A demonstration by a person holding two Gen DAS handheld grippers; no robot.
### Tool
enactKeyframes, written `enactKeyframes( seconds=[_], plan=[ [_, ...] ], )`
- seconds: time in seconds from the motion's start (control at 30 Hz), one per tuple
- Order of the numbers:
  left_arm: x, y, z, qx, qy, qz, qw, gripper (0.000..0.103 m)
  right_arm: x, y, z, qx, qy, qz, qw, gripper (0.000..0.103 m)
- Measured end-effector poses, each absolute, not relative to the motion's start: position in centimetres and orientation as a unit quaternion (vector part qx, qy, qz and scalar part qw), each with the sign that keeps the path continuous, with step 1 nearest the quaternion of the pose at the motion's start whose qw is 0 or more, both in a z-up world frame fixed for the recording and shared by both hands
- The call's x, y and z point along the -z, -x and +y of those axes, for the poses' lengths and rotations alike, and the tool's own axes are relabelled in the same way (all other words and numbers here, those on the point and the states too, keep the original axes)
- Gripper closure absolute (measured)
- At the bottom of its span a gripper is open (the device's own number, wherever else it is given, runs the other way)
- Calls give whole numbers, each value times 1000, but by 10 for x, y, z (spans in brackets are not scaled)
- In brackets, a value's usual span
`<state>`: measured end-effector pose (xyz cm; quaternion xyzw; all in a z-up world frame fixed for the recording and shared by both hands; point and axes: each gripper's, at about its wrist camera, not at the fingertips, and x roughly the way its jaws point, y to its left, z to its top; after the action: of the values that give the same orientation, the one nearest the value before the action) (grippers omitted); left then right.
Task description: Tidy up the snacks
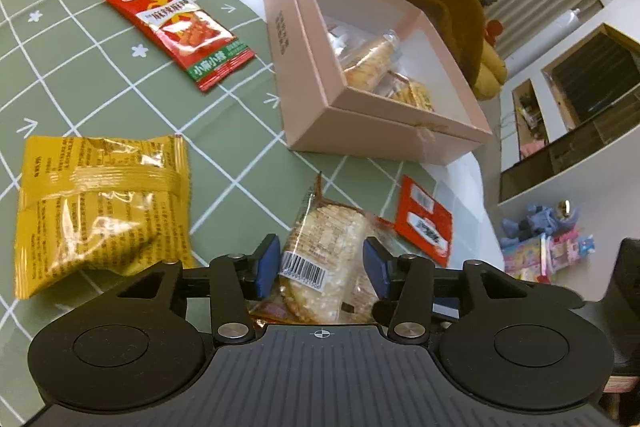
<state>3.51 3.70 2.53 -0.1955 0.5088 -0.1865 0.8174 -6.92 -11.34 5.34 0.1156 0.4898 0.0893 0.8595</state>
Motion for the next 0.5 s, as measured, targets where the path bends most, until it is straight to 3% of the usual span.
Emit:
enactKeyframes(
  seconds=[0.2, 0.5],
  plan=[
    [-59, -23, 29, 259, 218, 464, 818, 52, -58, 75, -128, -82, -119, 481, 865, 62],
    [-32, -41, 4, 215, 150, 511, 819, 55, -57, 80, -143, -56, -121, 479, 868, 62]
  ],
)
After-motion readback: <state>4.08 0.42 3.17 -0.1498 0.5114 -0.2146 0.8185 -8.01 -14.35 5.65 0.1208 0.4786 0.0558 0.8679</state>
